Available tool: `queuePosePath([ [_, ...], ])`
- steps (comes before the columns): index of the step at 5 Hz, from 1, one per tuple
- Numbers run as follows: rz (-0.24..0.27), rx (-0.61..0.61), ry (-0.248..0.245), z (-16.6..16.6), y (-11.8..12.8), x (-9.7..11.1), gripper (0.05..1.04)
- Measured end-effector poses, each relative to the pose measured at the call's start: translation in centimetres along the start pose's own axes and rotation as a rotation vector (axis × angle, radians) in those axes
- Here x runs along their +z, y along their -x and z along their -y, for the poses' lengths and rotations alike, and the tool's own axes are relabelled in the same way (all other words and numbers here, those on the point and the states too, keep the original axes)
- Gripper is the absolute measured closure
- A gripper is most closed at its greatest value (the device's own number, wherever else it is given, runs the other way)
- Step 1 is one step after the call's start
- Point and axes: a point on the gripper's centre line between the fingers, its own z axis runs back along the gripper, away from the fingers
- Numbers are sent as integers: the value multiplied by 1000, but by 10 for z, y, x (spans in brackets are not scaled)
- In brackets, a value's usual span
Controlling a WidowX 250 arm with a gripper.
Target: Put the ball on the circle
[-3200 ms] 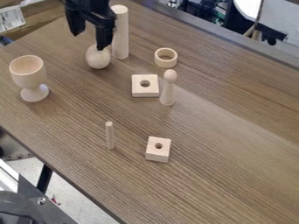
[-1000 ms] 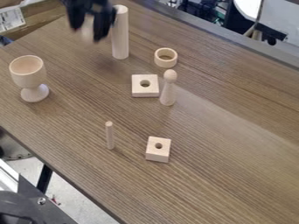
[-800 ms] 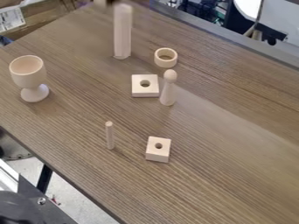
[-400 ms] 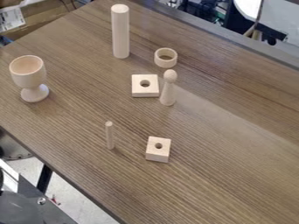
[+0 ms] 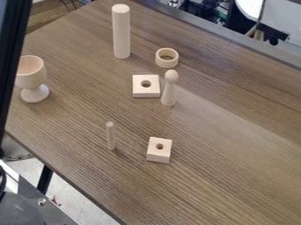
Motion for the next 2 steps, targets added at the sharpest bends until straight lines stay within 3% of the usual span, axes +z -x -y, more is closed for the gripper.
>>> queuePosePath([
  [1,-31,43,20,2,16,-9,355],
  [2,-20,54,39,11,24,-11,355],
])
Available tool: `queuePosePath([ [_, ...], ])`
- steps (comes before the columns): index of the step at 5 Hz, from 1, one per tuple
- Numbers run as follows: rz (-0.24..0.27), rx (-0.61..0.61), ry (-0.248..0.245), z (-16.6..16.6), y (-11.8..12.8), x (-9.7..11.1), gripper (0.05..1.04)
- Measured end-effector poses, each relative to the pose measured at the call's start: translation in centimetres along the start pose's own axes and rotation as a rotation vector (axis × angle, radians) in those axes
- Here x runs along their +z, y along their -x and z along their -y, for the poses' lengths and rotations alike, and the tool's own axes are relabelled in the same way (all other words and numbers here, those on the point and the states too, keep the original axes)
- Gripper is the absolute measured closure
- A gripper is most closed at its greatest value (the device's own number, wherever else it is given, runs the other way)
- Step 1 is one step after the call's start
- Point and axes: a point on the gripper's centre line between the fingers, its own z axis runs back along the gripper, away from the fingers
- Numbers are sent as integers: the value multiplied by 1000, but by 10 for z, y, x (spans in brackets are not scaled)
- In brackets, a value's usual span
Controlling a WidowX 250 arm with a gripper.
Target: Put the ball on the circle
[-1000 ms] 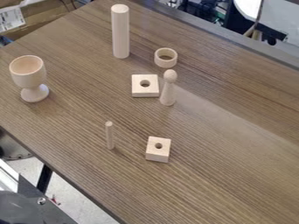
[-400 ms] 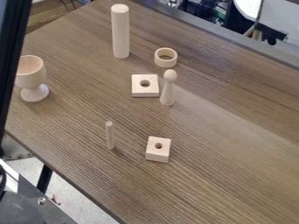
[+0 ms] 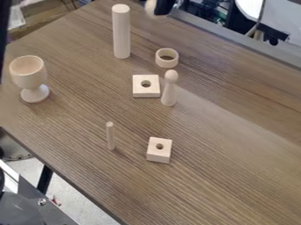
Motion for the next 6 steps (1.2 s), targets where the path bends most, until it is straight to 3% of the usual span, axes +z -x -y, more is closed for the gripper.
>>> queuePosePath([
  [3,35,7,35,5,1,-18,355],
  [6,65,16,47,8,-4,-23,355],
])
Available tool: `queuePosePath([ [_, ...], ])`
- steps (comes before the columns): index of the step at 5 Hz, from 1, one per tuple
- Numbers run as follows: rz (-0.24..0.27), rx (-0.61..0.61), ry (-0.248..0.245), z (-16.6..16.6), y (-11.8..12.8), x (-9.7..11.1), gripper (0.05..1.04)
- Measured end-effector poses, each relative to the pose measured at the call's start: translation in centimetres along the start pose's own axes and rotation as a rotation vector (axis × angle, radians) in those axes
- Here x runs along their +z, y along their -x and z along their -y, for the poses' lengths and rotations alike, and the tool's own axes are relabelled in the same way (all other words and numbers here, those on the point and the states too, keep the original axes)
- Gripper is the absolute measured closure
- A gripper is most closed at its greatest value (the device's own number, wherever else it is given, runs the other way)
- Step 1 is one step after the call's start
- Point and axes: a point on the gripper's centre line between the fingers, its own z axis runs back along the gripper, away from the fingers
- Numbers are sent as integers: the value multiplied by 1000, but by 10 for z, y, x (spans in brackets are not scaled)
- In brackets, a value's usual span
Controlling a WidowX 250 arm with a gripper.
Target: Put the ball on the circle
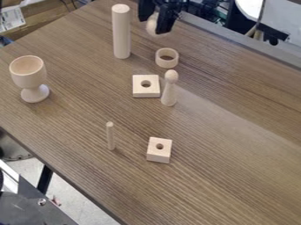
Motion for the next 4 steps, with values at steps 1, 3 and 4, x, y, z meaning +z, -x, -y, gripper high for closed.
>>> queuePosePath([
  [1,-8,-2,5,1,-1,-4,355],
  [3,-45,-25,25,9,-3,-20,355],
  [4,-47,-30,28,11,-4,-22,355],
])
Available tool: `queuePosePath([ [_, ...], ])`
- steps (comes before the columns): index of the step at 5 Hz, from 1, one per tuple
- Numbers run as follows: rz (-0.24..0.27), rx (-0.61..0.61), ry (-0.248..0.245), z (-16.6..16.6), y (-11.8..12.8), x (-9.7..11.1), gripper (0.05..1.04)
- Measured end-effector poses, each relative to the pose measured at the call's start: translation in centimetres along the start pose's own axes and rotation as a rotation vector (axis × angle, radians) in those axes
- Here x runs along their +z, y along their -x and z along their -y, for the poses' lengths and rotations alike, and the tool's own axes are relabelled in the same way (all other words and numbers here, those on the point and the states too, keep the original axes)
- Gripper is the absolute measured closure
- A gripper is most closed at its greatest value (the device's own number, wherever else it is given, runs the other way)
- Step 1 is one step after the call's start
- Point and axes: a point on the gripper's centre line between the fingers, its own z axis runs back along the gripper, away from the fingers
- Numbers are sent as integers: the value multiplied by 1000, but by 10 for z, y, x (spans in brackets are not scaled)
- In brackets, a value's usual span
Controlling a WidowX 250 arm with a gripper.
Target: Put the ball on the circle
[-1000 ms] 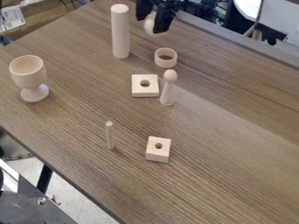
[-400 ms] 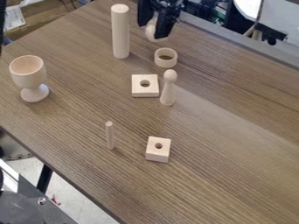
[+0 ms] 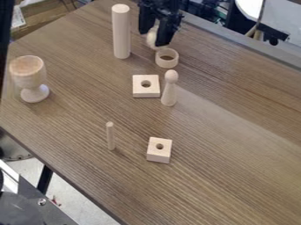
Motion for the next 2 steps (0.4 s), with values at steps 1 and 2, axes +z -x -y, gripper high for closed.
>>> queuePosePath([
  [1,4,-9,-1,4,-3,1,355],
  [2,6,-20,-5,10,-6,1,355],
])
